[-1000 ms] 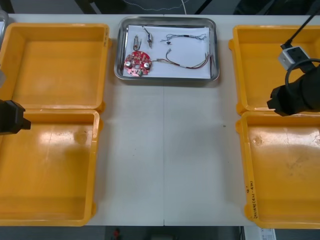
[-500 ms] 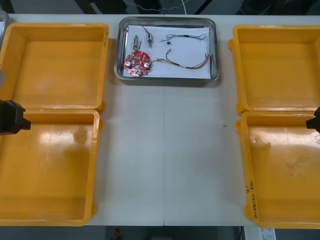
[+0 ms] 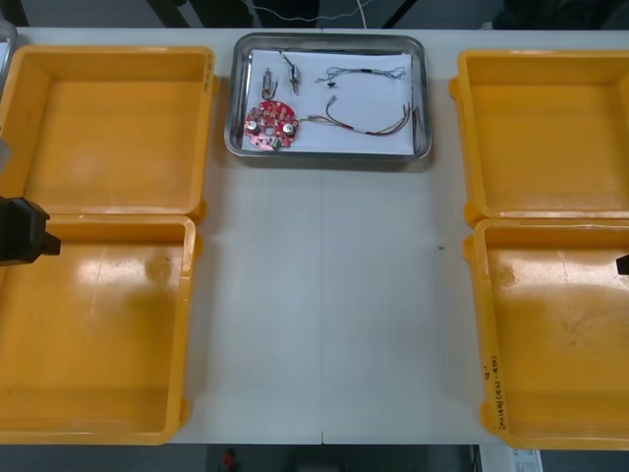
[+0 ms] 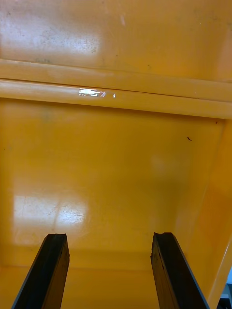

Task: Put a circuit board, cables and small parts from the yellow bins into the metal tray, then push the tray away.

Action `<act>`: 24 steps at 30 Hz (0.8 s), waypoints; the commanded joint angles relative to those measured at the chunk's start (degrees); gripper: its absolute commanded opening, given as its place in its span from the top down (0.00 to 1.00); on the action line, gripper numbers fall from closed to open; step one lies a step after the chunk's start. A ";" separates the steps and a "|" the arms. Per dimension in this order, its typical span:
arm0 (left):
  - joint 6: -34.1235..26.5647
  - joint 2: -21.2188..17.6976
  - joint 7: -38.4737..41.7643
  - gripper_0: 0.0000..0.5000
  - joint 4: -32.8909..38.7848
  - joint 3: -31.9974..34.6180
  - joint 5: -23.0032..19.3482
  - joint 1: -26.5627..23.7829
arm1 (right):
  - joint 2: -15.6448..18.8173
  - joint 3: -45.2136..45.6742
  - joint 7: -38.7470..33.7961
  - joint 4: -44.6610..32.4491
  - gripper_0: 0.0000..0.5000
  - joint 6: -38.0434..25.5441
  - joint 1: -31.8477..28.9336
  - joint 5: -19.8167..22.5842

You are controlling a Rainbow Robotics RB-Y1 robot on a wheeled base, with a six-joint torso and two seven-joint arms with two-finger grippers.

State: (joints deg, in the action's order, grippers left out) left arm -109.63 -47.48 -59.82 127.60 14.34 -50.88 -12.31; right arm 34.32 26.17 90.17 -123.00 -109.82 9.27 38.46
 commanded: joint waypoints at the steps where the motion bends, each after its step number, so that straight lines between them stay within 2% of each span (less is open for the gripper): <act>1: -0.37 -2.35 -4.51 0.00 1.68 1.75 -0.36 0.80 | 2.15 2.05 -2.63 -1.80 0.00 -0.18 -1.19 0.21; 24: -0.37 -2.35 -4.51 0.00 1.68 1.75 -0.36 0.80 | 2.15 2.13 -2.63 -1.80 0.00 -0.18 -1.19 0.21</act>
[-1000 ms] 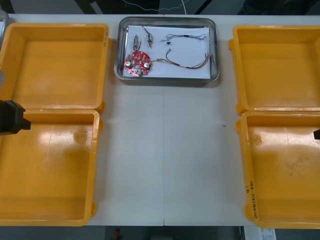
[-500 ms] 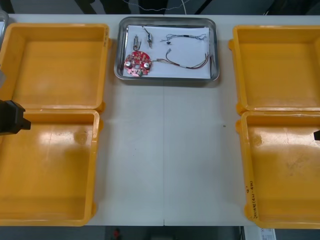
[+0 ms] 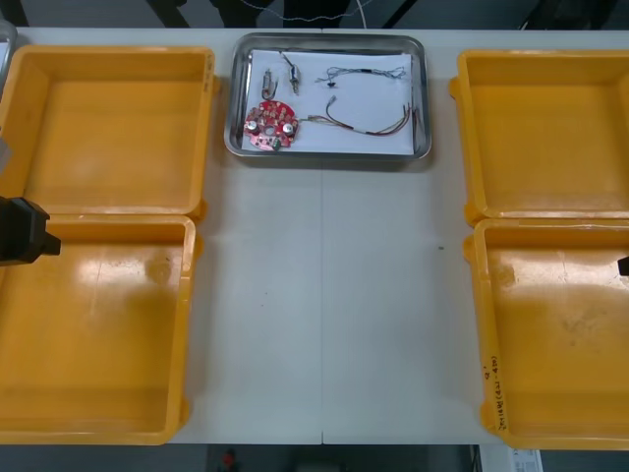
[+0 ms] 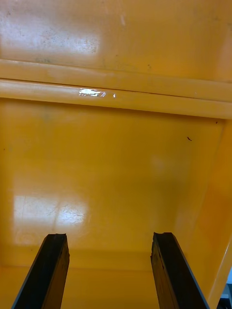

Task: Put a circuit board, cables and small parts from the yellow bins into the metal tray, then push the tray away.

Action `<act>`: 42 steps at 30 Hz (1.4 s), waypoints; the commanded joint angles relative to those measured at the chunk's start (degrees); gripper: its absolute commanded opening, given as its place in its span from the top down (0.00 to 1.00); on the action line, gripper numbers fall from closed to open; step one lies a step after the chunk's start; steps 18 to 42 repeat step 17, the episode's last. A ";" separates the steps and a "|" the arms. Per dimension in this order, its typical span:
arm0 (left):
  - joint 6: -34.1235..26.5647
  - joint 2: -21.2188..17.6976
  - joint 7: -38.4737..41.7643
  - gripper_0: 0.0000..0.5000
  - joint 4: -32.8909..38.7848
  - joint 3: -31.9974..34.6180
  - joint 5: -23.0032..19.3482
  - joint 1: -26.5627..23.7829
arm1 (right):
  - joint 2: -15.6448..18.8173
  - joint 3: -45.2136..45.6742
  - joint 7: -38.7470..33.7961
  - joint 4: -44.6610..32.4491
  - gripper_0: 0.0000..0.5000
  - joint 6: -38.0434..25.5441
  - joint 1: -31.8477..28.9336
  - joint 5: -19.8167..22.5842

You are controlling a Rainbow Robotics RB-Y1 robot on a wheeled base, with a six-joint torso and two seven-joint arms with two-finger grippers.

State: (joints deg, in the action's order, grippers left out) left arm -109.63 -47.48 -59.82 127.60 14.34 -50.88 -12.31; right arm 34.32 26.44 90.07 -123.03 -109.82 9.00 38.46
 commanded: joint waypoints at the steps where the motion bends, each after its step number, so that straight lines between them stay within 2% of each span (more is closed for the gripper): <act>1: -0.37 -2.35 -4.51 0.00 1.68 1.75 -0.36 0.80 | 2.15 1.86 -2.53 -1.77 0.00 -0.18 -0.91 0.21; 42: -0.37 -2.35 -4.51 0.00 1.68 1.75 -0.36 0.80 | 2.15 1.86 -2.53 -1.77 0.00 -0.18 -0.91 0.21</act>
